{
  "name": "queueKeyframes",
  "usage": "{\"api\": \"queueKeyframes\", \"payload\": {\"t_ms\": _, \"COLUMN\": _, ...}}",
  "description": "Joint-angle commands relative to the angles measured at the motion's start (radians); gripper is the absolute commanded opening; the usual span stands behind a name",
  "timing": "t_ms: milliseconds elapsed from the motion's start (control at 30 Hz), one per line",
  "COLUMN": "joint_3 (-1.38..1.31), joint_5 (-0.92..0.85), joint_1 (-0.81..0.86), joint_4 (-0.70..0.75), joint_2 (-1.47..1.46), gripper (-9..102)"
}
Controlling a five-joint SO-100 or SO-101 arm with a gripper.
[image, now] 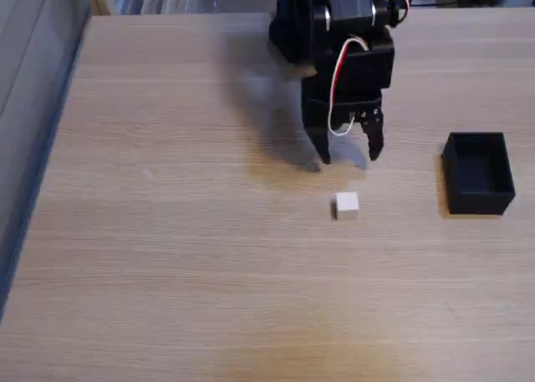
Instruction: Pick a white block and place it in the black box.
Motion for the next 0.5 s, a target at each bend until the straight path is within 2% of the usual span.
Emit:
{"api": "queueKeyframes", "payload": {"t_ms": 0, "joint_3": -0.06, "joint_5": -0.012, "joint_1": 0.018, "joint_4": -0.021, "joint_2": -0.034, "gripper": 30}}
{"api": "queueKeyframes", "payload": {"t_ms": 467, "joint_3": -0.235, "joint_5": -0.002, "joint_1": 0.031, "joint_4": -0.02, "joint_2": -0.232, "gripper": 30}}
